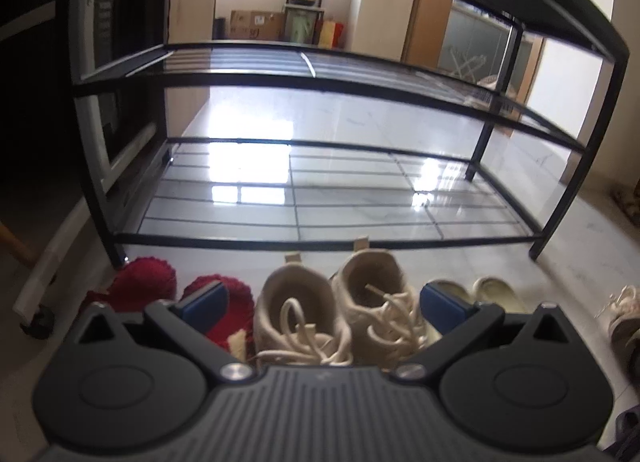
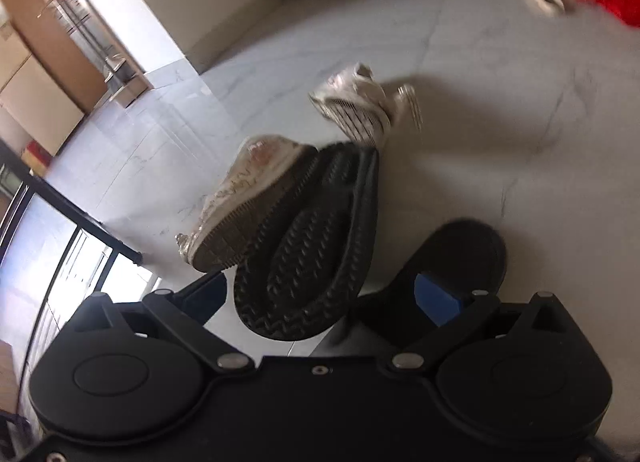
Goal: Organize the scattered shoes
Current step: 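Move the left tool to the pile and grasp a black slipper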
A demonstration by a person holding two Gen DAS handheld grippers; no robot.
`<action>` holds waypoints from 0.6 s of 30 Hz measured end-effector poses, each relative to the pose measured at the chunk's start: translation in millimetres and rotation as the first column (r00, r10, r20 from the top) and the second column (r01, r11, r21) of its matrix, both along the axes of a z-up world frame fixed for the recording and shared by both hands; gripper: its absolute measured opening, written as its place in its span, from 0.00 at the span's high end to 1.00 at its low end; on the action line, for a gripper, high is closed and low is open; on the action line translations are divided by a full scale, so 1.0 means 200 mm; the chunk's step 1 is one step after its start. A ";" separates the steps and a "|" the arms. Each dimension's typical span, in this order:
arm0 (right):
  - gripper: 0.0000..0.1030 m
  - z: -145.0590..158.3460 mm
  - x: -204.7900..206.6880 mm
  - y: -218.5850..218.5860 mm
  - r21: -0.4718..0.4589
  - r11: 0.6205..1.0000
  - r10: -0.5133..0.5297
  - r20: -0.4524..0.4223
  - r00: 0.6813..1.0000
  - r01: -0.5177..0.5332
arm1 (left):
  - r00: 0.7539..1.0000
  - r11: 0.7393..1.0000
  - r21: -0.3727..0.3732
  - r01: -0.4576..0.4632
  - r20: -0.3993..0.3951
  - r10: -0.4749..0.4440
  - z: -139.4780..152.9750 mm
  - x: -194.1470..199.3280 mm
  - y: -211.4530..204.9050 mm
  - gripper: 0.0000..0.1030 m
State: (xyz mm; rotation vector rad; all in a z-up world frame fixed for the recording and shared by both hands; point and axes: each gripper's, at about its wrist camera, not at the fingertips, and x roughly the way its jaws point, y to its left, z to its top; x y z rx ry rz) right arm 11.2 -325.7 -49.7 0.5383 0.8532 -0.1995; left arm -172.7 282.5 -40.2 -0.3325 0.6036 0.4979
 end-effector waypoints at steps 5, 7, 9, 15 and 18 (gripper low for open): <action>0.01 -0.06 0.03 -0.01 0.030 0.999 -0.019 -0.013 1.000 0.019 | 1.000 1.000 -0.018 -0.008 -0.011 0.008 -0.02 0.01 0.01 0.01; 0.01 -0.07 0.03 -0.02 0.047 0.998 -0.030 -0.012 0.999 0.030 | 1.000 1.000 -0.031 -0.005 -0.009 0.004 -0.03 0.01 0.01 0.01; 0.01 -0.07 0.02 -0.03 0.057 0.997 -0.050 0.005 0.999 0.049 | 1.000 0.999 -0.031 0.025 -0.001 -0.025 -0.03 0.02 0.00 0.01; 0.01 -0.08 -0.05 -0.11 0.103 0.988 -0.121 0.045 0.992 0.115 | 0.958 0.956 0.062 0.286 -0.007 -0.286 0.03 0.24 -0.25 0.01; 0.01 -0.07 -0.09 -0.16 0.108 0.988 -0.117 0.050 0.992 0.111 | 0.925 0.924 0.054 0.380 0.002 -0.380 0.06 0.45 -0.43 0.01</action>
